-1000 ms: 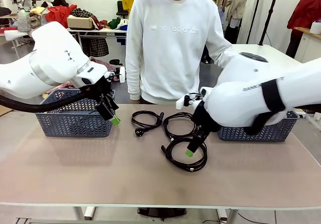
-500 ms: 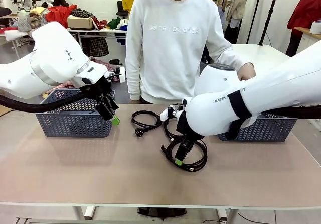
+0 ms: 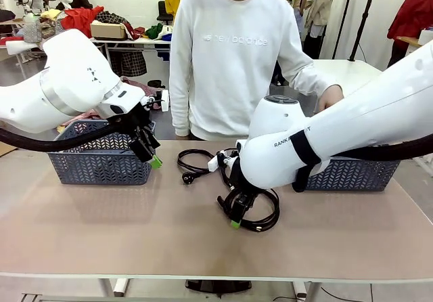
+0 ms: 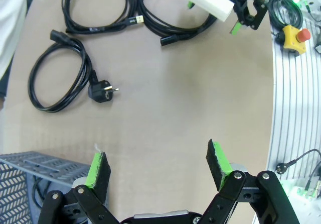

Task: Organize the cables according to human instructions.
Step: Pick up a bundle of cables and place it in the basket indicated by the human.

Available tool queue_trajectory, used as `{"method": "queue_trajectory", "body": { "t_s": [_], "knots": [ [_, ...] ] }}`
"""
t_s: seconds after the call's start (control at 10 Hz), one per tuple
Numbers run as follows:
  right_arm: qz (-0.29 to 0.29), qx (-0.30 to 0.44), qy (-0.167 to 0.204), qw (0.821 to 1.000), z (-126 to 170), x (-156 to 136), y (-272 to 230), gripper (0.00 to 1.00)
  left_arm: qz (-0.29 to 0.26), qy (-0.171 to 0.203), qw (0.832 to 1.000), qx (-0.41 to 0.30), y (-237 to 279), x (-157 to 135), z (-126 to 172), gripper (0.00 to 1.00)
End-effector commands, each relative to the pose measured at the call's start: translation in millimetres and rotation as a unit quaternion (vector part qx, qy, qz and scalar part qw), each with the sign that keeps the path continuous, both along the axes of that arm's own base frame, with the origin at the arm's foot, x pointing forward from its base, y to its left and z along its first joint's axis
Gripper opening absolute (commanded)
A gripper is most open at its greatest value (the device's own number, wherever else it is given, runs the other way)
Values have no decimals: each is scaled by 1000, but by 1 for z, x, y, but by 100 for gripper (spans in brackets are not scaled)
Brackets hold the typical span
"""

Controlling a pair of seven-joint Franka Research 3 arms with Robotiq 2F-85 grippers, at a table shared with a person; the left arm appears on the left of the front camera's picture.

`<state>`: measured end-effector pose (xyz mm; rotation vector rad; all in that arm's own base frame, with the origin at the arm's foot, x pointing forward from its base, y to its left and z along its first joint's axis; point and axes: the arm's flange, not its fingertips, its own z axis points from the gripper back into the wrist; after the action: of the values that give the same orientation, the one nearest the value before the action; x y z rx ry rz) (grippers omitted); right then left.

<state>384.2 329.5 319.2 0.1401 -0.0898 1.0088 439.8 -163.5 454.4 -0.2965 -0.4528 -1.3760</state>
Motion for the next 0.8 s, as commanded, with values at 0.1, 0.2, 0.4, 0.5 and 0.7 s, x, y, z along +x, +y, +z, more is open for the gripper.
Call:
{"method": "queue_trajectory", "body": {
  "t_s": [0.1, 0.2, 0.4, 0.5, 0.7],
  "knots": [
    [-11, -23, 5, 1000, -7, 11, 12, 100, 0, 2, 1000, -1, 1, 1, 1, 100],
    [-9, -25, 5, 1000, -8, 12, 13, 100, 0, 2, 1000, -1, 1, 1, 1, 100],
    [-6, -27, 2, 1000, -10, 13, 15, 100, 0, 2, 1000, -1, 1, 1, 1, 100],
    [-6, -28, 4, 1000, -12, 15, 17, 100, 0, 2, 1000, -1, 1, 1, 1, 100],
    [-4, -35, 10, 999, -17, 16, 22, 100, 0, 2, 1000, -1, 1, 1, 1, 100]
  ]
}}
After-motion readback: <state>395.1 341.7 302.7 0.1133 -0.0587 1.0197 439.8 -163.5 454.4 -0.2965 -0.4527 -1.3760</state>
